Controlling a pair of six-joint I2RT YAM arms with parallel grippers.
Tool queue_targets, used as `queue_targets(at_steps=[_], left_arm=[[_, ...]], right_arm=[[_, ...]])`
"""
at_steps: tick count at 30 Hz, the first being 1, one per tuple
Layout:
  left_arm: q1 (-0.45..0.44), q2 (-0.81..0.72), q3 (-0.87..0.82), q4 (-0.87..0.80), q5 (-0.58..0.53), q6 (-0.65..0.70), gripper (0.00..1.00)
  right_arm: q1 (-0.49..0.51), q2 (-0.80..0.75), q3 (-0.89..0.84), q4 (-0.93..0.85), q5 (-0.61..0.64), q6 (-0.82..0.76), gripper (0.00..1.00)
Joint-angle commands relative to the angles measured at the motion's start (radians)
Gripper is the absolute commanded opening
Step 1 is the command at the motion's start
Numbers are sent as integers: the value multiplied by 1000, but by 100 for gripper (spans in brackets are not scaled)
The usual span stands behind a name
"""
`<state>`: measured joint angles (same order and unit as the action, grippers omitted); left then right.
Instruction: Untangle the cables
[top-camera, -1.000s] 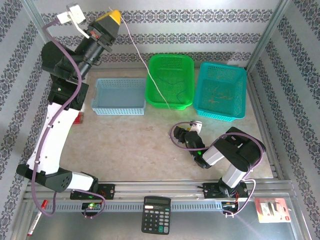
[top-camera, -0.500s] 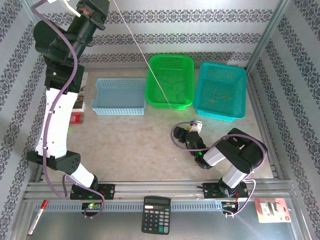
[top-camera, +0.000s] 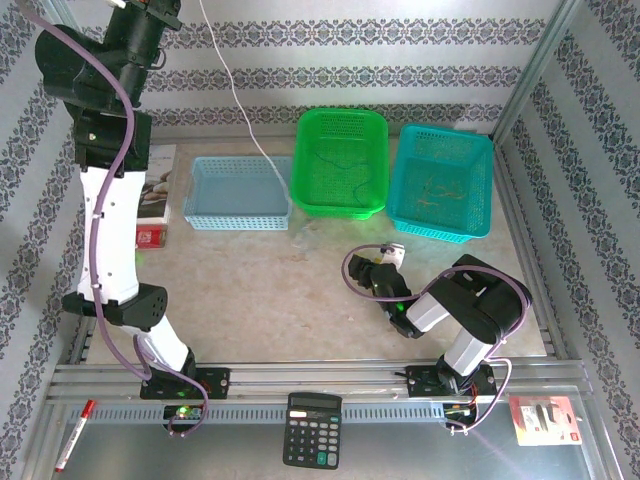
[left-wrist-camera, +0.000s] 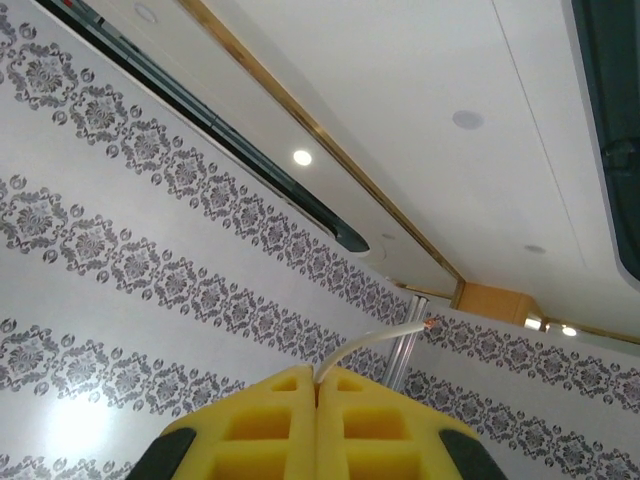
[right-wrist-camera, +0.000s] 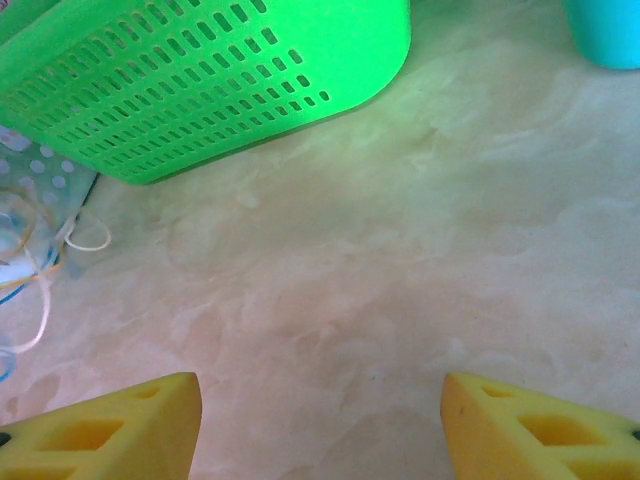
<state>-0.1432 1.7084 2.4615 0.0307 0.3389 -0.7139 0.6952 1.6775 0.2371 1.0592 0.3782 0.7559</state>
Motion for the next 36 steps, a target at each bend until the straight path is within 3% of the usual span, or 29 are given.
queue_targets(at_steps=[1,11,18,36], left_arm=[[12,14,16,-14,33,-25,0],[11,-54,-144,83,153,-152,0],[-7,-103,-211,168,179,-227,0],[-167,-114,-181,168,180,-200,0]], right_arm=[[-10,-38,-16,1,-72,-20,65],[-4,-192,100,-80,-347,-171,66],[63,-227,254,-188,-482,-249,67],[141,-116,451,-209,-547,-271,68]])
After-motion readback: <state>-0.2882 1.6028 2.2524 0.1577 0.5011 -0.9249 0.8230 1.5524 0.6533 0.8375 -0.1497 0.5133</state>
